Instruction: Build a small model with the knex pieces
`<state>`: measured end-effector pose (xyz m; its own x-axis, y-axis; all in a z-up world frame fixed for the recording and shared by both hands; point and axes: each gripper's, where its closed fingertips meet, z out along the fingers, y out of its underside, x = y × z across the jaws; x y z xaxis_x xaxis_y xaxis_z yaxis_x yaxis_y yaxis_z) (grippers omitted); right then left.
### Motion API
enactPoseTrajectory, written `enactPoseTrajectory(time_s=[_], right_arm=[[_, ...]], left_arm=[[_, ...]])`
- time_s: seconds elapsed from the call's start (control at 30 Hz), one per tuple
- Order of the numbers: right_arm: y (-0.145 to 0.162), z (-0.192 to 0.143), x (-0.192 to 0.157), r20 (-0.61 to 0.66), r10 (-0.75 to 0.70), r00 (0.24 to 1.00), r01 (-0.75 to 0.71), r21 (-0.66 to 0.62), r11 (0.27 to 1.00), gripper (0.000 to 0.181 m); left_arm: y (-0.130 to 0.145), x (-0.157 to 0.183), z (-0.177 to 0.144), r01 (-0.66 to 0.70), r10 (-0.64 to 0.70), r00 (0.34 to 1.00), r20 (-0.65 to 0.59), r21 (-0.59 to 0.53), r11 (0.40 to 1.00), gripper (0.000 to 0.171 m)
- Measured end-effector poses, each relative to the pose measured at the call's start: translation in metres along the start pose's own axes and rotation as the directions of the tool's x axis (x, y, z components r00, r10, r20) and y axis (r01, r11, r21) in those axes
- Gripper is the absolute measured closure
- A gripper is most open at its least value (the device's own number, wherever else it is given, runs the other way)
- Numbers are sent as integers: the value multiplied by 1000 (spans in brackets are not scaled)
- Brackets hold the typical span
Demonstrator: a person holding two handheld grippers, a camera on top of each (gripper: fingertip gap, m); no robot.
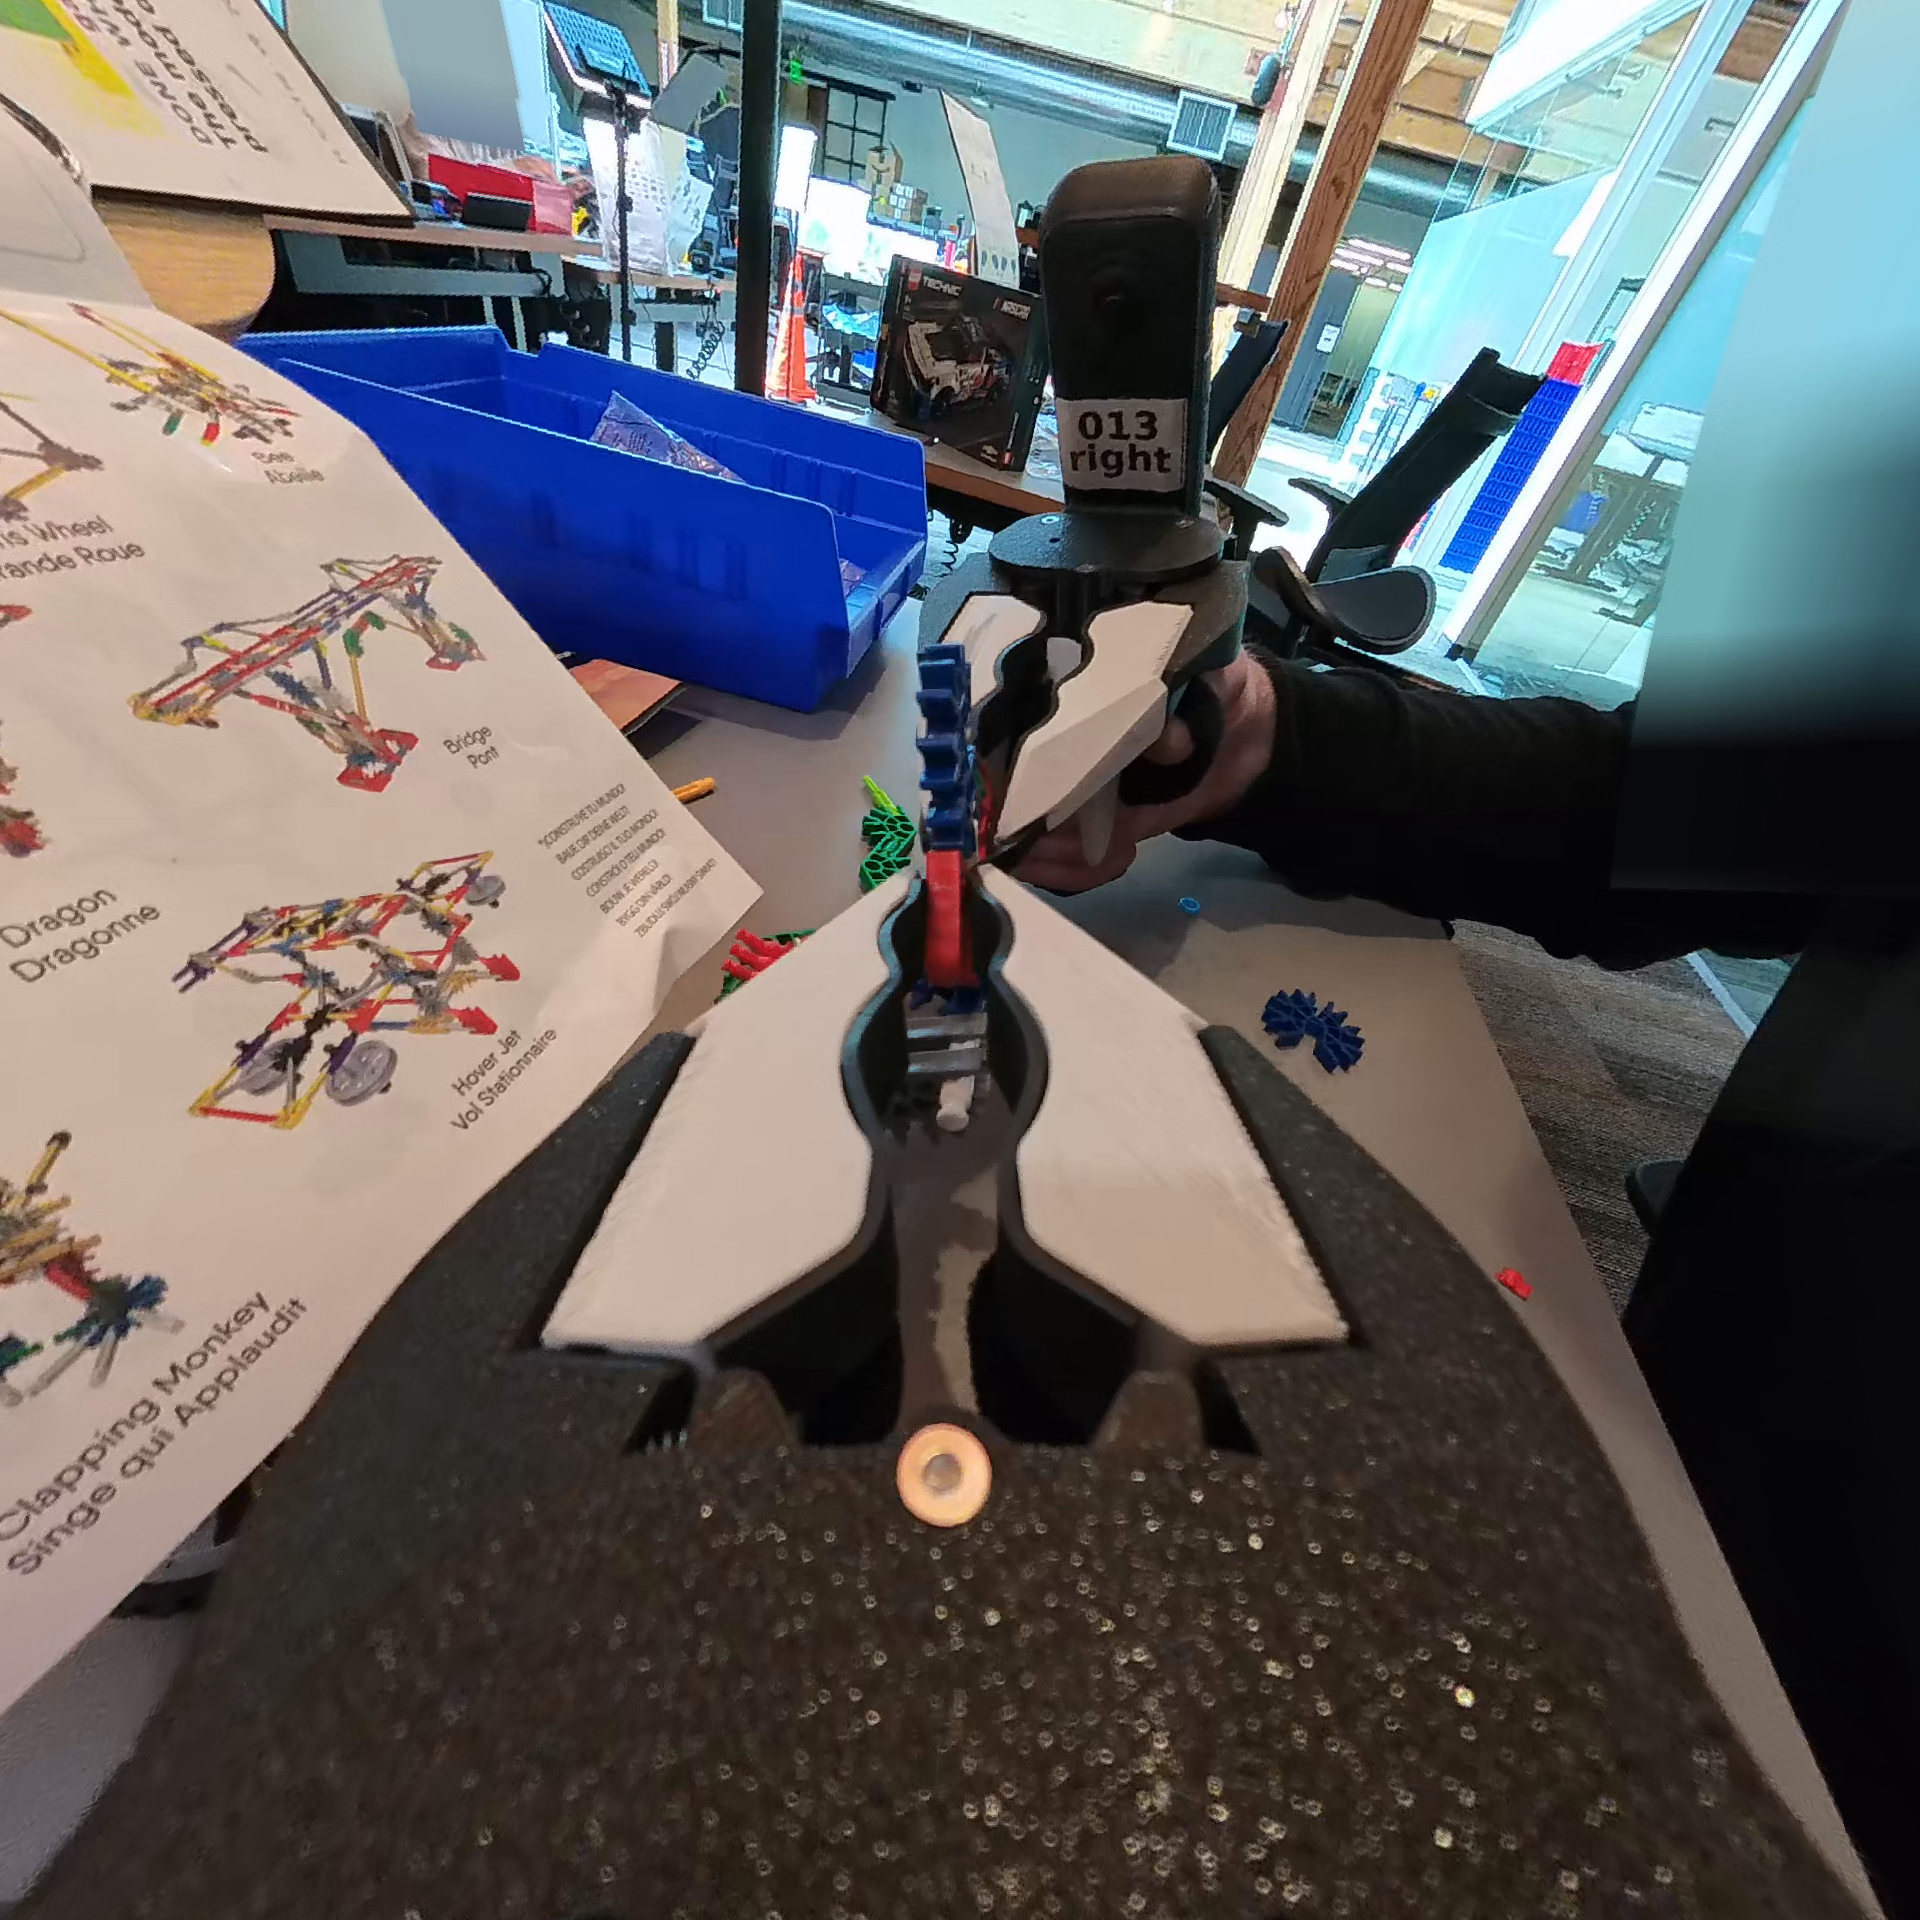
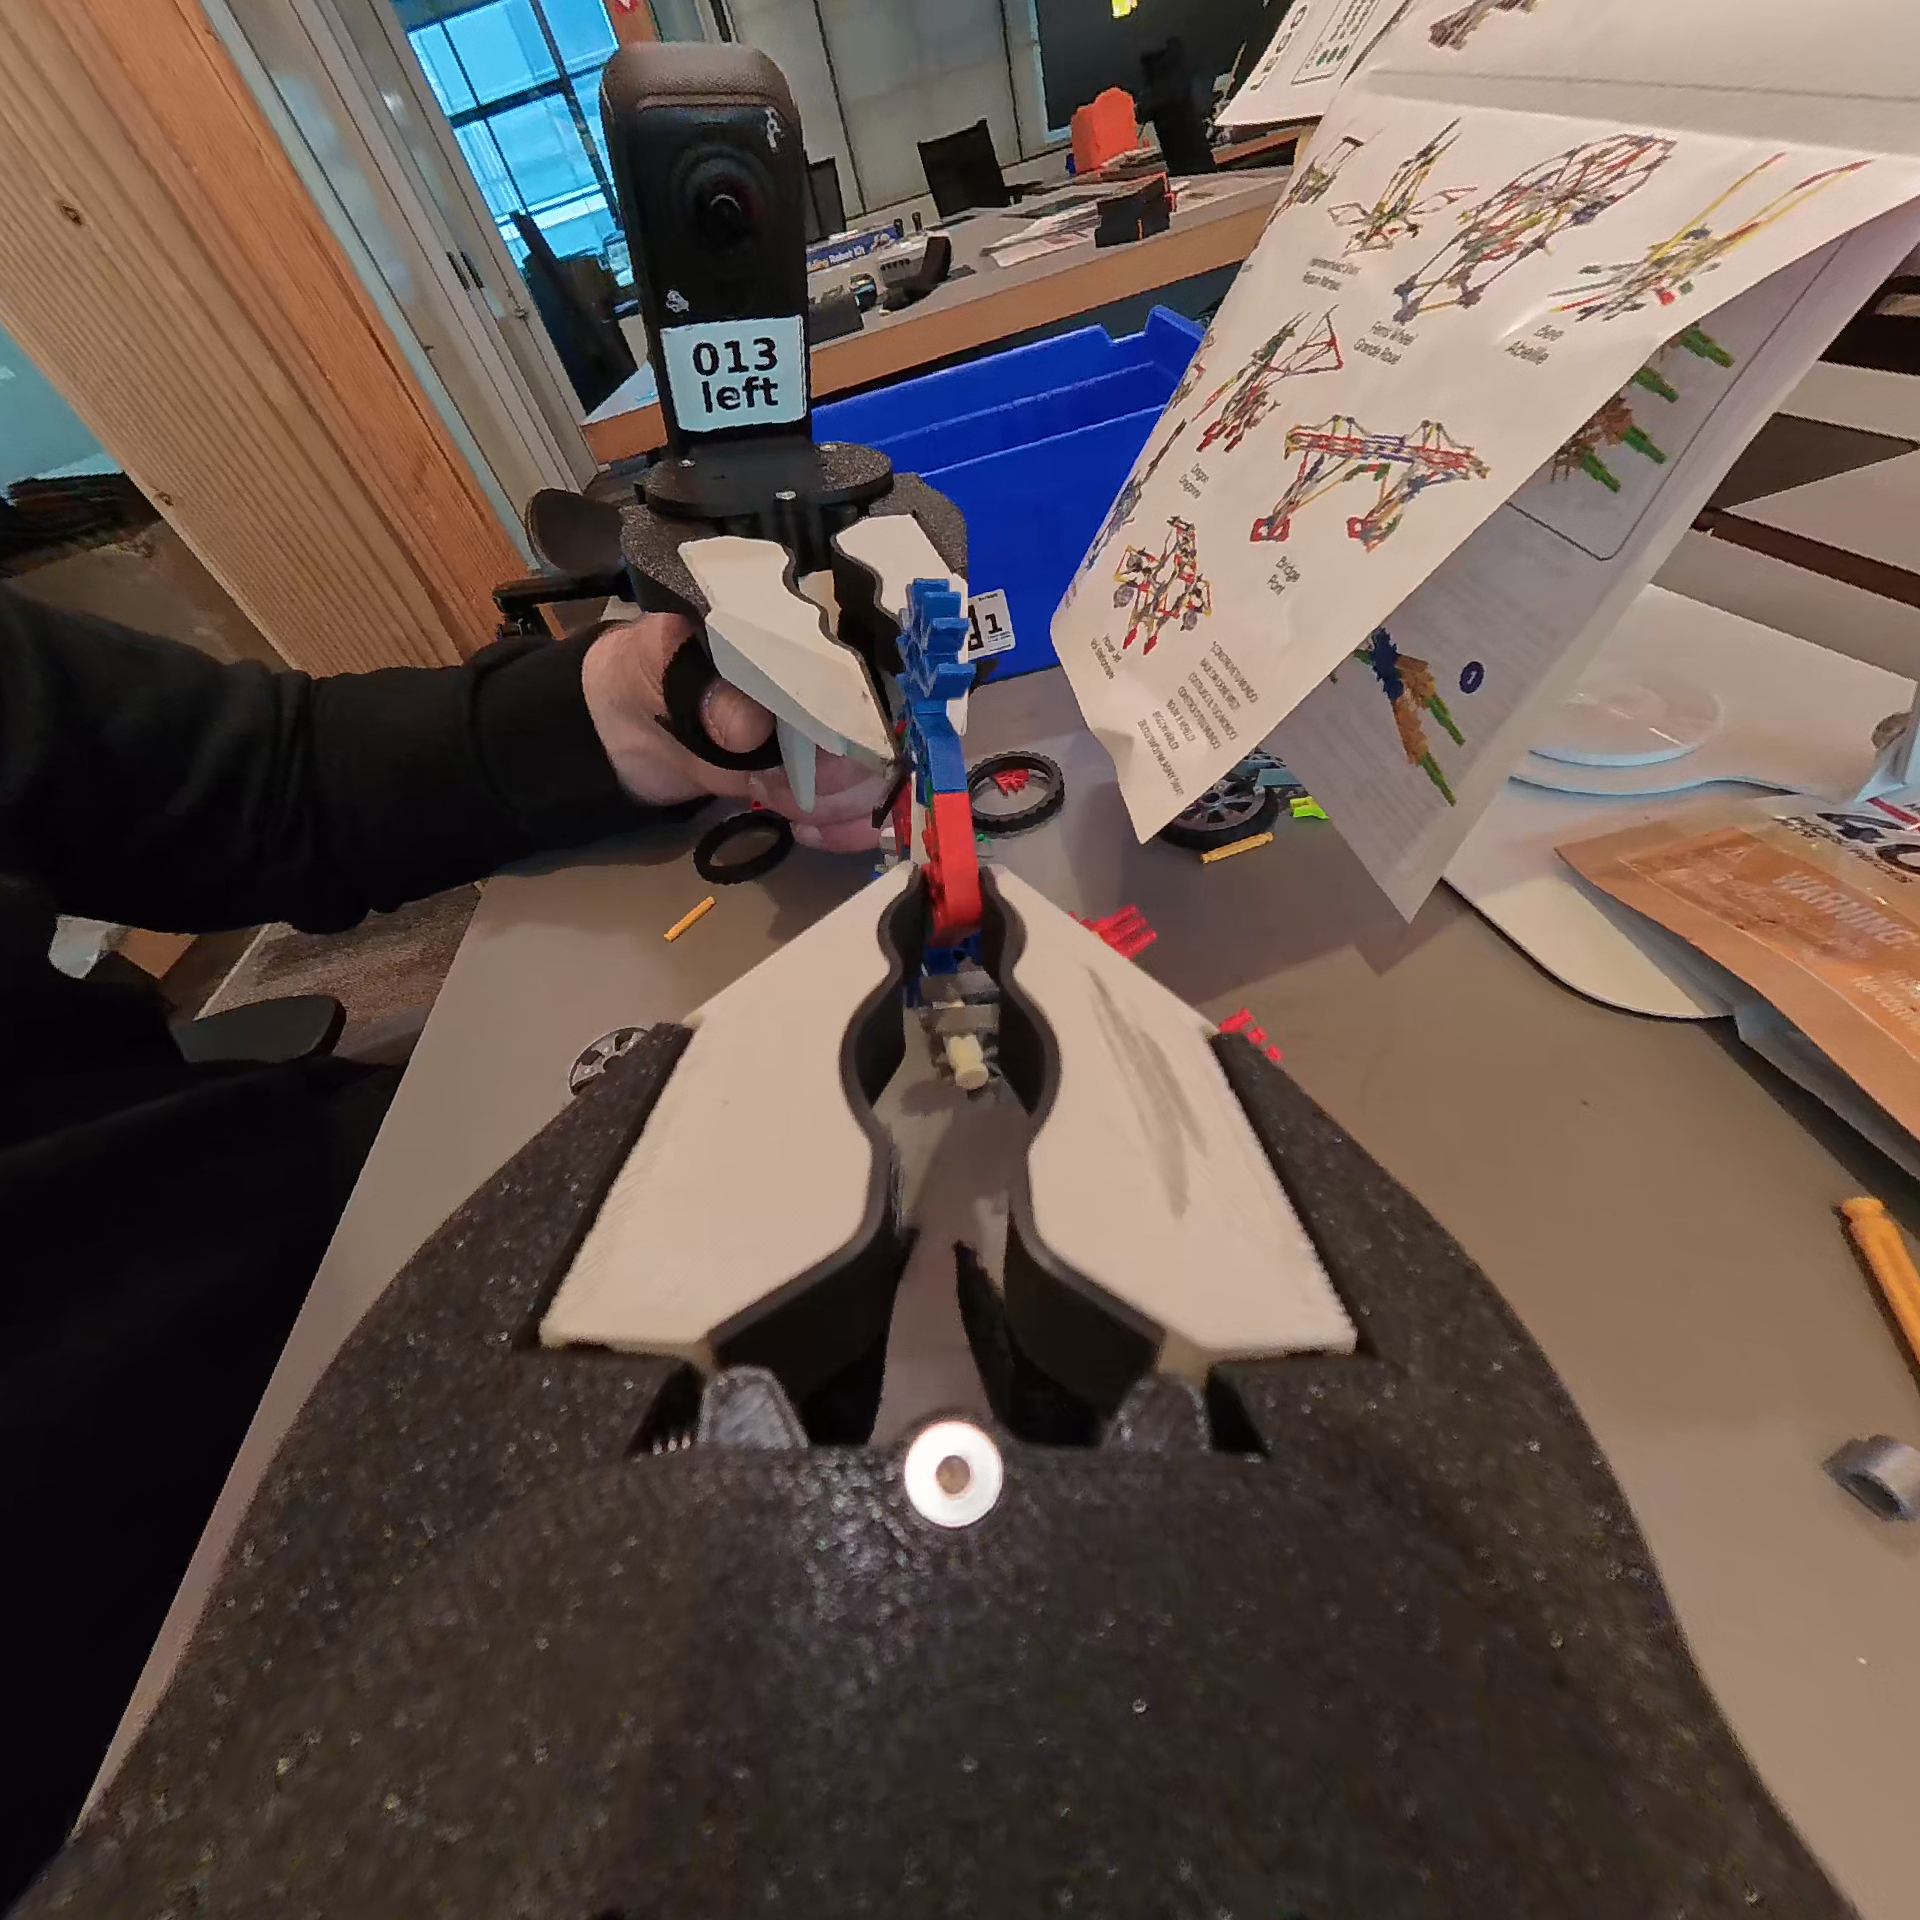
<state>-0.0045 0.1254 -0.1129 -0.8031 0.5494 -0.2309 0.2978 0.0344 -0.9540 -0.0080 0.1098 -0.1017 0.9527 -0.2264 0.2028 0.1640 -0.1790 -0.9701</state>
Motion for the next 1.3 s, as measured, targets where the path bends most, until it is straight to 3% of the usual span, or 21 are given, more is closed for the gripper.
enactPoseTrajectory(time_s=[0.67, 0.93, 1.3], right_arm=[[2, -1, 0, -19, -42, 999, 41, -31, 999, 172], [5, 1, -5, -8, -78, 997, 78, -55, 995, 176], [4, 5, -6, -34, -111, 993, 109, -55, 993, 176]], left_arm=[[4, 0, 5, -10, 10, 1000, 9, -14, 1000, 168], [1, 3, 7, -88, 88, 996, 31, -7, 996, 155], [0, 3, 10, -198, 199, 976, 84, -20, 980, 163]])
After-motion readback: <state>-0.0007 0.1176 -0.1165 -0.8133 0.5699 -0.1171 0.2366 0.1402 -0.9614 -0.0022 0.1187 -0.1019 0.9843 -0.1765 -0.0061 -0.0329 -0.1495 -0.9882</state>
